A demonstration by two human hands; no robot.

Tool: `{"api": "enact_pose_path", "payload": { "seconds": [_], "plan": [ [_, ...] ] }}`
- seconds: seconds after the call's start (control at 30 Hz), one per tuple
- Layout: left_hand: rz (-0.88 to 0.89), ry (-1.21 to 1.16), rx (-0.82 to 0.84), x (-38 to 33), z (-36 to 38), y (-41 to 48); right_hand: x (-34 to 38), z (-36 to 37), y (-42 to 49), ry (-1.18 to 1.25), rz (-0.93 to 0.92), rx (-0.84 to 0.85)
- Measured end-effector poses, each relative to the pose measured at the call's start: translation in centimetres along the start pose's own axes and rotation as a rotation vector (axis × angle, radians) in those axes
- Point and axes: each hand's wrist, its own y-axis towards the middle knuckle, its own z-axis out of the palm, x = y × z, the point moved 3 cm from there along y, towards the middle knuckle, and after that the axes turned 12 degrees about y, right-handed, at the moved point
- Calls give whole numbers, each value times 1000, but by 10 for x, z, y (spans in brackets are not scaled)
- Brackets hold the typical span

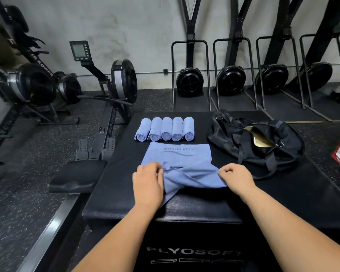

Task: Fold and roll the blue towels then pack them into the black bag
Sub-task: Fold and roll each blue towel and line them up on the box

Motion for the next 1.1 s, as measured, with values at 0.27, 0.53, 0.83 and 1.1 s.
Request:
{"api": "enact_pose_path", "payload": {
  "seconds": [0.27,0.53,0.83,1.1],
  "plan": [
    [92,51,200,34,16,-1,-10,13,-14,-165,-251,201],
    [-31,-57,263,47,21,3,-9,21,-13,-168,-229,178],
    [-61,-188,338,68,22,11,4,27,-20,-95,-330,95],
    [-18,-127,298,64,18,6,1,36,-32,-175,-348,176]
  ]
}}
